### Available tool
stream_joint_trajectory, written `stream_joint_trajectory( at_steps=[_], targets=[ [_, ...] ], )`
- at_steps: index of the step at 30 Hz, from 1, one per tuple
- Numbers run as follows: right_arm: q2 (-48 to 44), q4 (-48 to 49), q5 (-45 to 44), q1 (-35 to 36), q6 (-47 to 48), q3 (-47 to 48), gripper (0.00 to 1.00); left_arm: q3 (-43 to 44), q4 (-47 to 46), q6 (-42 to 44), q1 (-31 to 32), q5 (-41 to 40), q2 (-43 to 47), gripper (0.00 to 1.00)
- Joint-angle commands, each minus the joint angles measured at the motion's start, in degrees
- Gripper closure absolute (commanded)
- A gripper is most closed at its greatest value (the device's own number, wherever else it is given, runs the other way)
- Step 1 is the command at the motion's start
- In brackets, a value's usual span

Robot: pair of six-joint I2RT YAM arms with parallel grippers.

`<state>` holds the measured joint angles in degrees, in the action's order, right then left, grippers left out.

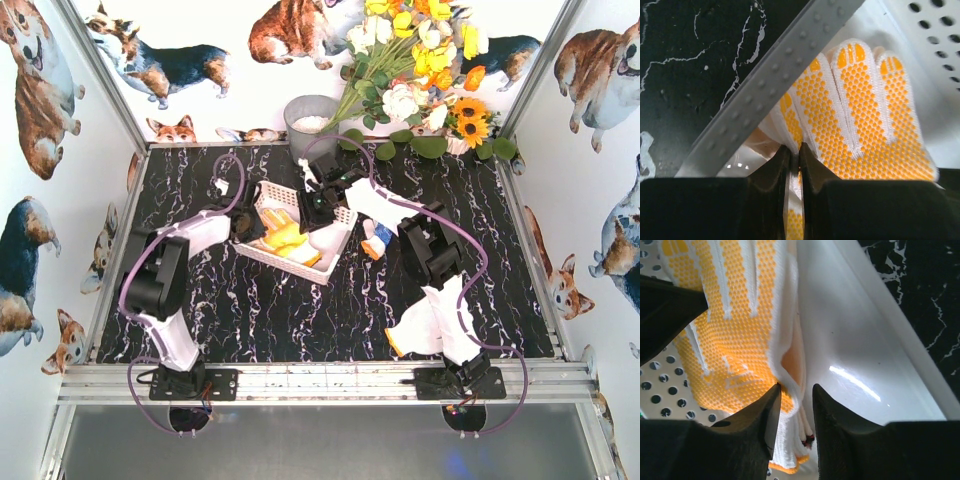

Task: Put the gloves into the storage basket
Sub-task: Place the glove in the bin.

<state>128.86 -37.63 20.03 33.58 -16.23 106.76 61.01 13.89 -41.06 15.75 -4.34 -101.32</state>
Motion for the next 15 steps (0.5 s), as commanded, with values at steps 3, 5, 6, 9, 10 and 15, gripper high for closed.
stream_joint_trajectory(
  at_steps=[3,5,6,9,10,15],
  targets=[
    [-0.72,-0.71,-3.0,-0.1,1.61,1.63,0.66,2.65,3.88,3.74,-0.47,0.68,-6.63,0.96],
    [-1.57,-0.53,-4.81,-0.15,0.63,0.64,0.66,3.23,2.99,4.63,-0.33,2.01,-7.62,0.95],
    [-2.23,-0.29,-5.68,-0.29,-0.04,-0.12,0.66,3.7,2.41,5.19,-0.21,2.65,-8.34,0.95],
    [-4.78,1.34,-6.63,-0.89,-2.3,-3.07,0.65,4.81,-0.71,7.37,0.3,5.76,-9.61,0.95],
    [-5.75,1.91,-6.59,-1.07,-2.84,-4.11,0.65,4.94,-2.32,8.5,0.52,6.99,-9.81,0.94],
    [-10.8,2.93,-7.19,-1.72,-3.98,-7.95,0.6,7.55,-6.27,12.4,1.12,11.07,-11.49,0.88]
  ],
)
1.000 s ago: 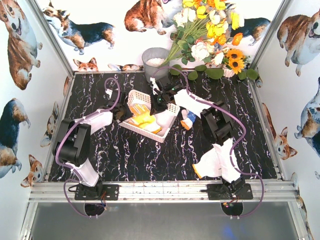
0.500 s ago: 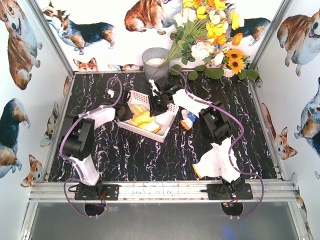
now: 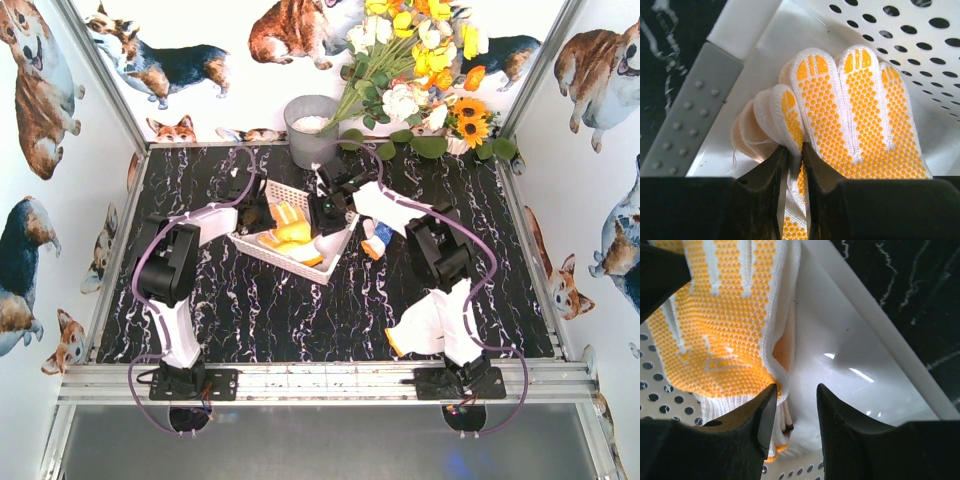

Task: Put the gloves into the storage basket
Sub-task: Place the glove in the bin.

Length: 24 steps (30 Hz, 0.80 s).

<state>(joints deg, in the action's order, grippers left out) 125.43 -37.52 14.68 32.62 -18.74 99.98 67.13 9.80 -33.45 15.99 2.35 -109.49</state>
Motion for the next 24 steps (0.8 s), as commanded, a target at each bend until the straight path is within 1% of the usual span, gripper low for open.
stream_joint_trajectory(
  at_steps=[1,5,9,11,15,17,18,19,21,23,24],
  targets=[
    [-8.06,2.76,-1.92,-0.84,-1.42,-1.53,0.59,2.02,-2.27,5.21,0.89,4.58,-3.34,0.85],
    [-10.55,2.15,-1.89,-0.98,-0.59,-1.37,0.55,3.62,-1.13,6.51,0.89,2.19,-0.87,0.72],
    [-11.59,1.7,-0.65,-0.98,-0.45,-0.12,0.53,4.47,1.34,7.46,0.89,-0.58,3.43,0.6],
    [-11.48,2.1,0.55,-0.89,-0.93,0.32,0.53,4.63,2.73,7.92,0.89,-1.86,5.47,0.55],
    [-10.48,3.41,1.71,-0.59,-2.14,0.44,0.54,5.8,6.93,8.71,0.89,-4.74,8.14,0.51],
    [-9.63,4.24,1.91,-0.46,-2.81,0.62,0.55,5.87,7.48,8.85,0.89,-5.05,9.54,0.52],
    [-9.1,4.69,2.23,-0.38,-3.21,0.77,0.58,5.71,6.91,8.59,0.89,-4.48,10.02,0.54],
    [-8.37,5.03,2.69,-0.29,-3.61,1.07,0.62,5.65,6.14,8.27,0.84,-3.14,10.11,0.56],
    [-7.05,5.71,3.26,-0.07,-4.3,1.99,0.67,5.93,4.78,7.03,0.89,1.02,9.33,0.63],
    [-5.83,6.51,3.36,0.2,-4.58,2.93,0.72,5.67,3.25,5.43,0.97,4.25,8.13,0.72],
    [-5.28,6.98,3.16,0.32,-4.75,3.27,0.75,5.0,2.08,4.65,0.97,5.48,7.58,0.74]
  ],
)
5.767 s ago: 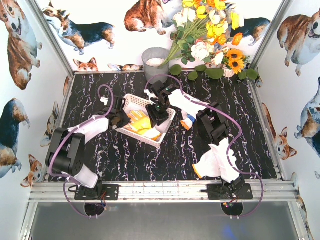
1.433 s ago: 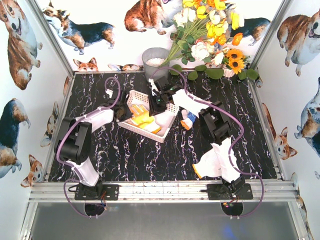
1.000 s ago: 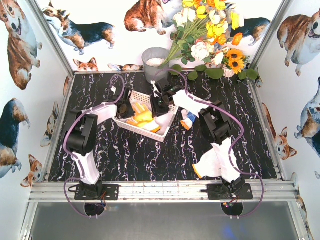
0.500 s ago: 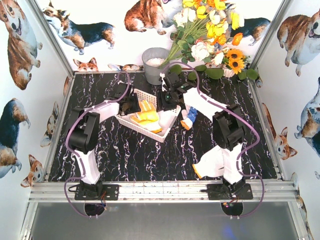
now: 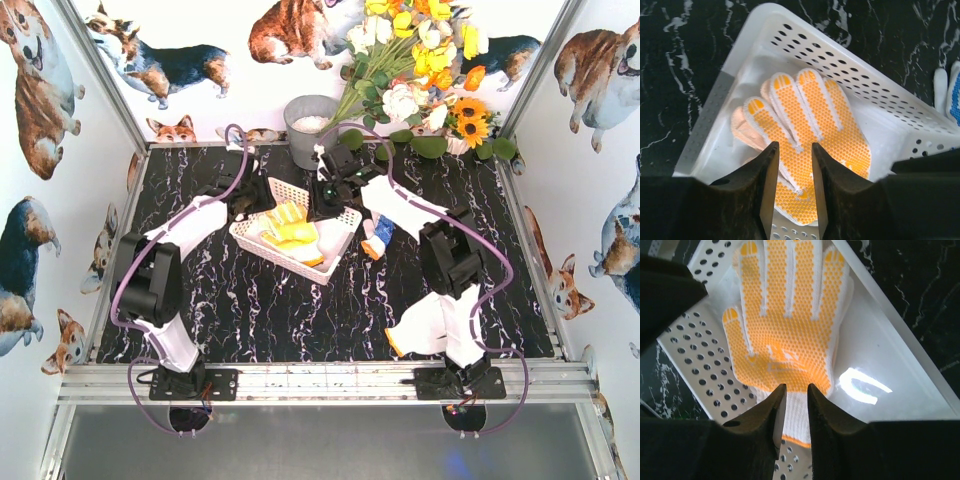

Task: Put the gloves into the storage basket
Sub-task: Place the glove in the bin.

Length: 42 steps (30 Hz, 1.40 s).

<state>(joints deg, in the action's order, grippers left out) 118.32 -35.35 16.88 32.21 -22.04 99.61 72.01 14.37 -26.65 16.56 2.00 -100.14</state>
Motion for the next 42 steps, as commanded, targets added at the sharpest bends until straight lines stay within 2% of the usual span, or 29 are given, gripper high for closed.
stream_joint_trajectory(
  at_steps=[1,8,13,16,21,27,32,42],
  targets=[
    [2.42,5.39,0.54,0.87,-1.61,3.85,0.77,-0.67,-3.7,-2.99,0.43,7.07,-2.24,0.76],
    [6.27,9.23,-4.56,1.44,-0.91,3.97,0.87,-5.18,-9.36,-6.24,0.49,12.32,-5.89,0.82],
    [8.47,9.73,-5.88,1.97,-0.22,4.01,0.87,-6.24,-2.72,-5.72,0.45,4.66,-7.08,0.84],
    [8.06,9.75,-5.62,2.16,-0.08,3.75,0.87,-8.11,-2.69,-5.4,0.45,3.59,-7.24,0.82],
    [5.07,8.65,-5.26,2.16,0.68,3.7,0.79,-6.89,-4.45,-6.38,0.41,4.43,-5.75,0.72],
    [0.06,6.1,-5.26,1.83,0.58,2.59,0.69,-2.15,-0.6,-6.47,0.41,1.56,-2.24,0.61],
    [-4.93,6.37,-4.56,1.1,1.43,-1.53,0.56,-3.15,2.55,-7.56,0.41,-2.7,3.84,0.51],
    [-6.96,2.13,-2.27,-5.49,4.41,-1.63,0.53,-8.5,10.5,-11.14,0.29,-6.76,17.84,0.39]
  ],
)
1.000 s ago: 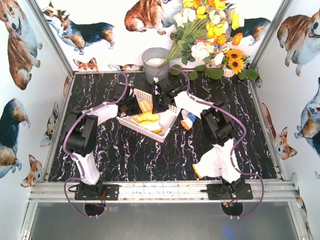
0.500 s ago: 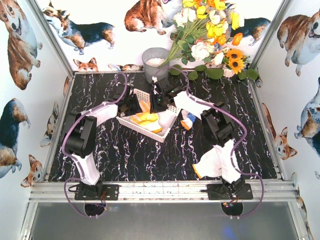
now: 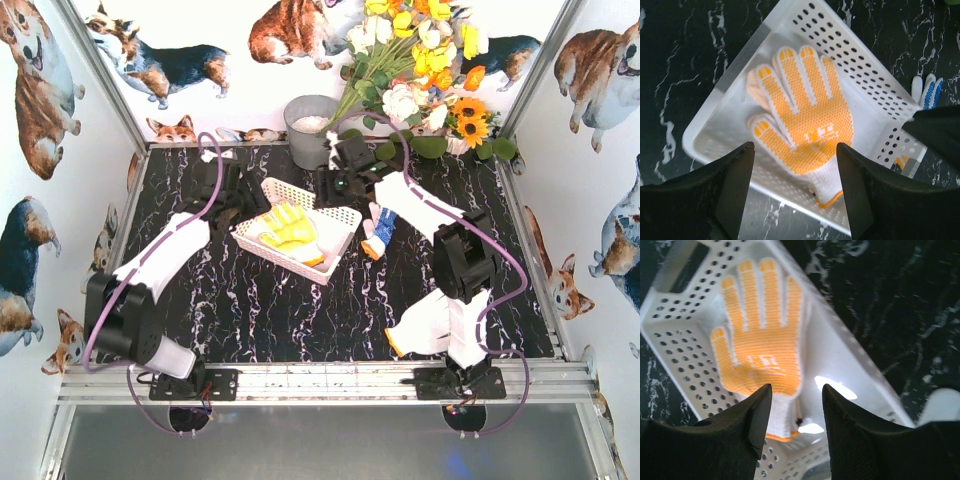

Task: Put the gloves into the storage basket
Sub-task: Place the glove in the bin, then pick up the glove from the center of the board.

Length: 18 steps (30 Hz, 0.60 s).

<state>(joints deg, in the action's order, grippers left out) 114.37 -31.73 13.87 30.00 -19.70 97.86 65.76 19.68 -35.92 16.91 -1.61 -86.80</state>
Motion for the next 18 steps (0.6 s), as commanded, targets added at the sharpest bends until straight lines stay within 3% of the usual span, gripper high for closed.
stream_joint_trajectory(
  at_steps=[1,8,13,18],
  targets=[
    [-3.65,-2.37,0.35,-3.88,2.72,0.09,0.53,-2.7,6.23,-2.11,-0.18,-3.36,5.84,0.38],
    [-14.17,-4.35,-5.89,-8.52,2.87,-8.85,0.52,-5.75,10.5,2.94,-0.43,-6.03,15.88,0.34],
    [-25.04,-4.76,-9.9,-11.87,-0.45,-22.41,0.51,-2.22,16.14,13.03,-1.71,-13.36,21.91,0.23],
    [-34.17,-2.56,-11.76,-12.07,-8.19,-36.57,0.51,-3.84,16.07,21.72,-3.89,-15.33,26.71,0.16]
  ],
)
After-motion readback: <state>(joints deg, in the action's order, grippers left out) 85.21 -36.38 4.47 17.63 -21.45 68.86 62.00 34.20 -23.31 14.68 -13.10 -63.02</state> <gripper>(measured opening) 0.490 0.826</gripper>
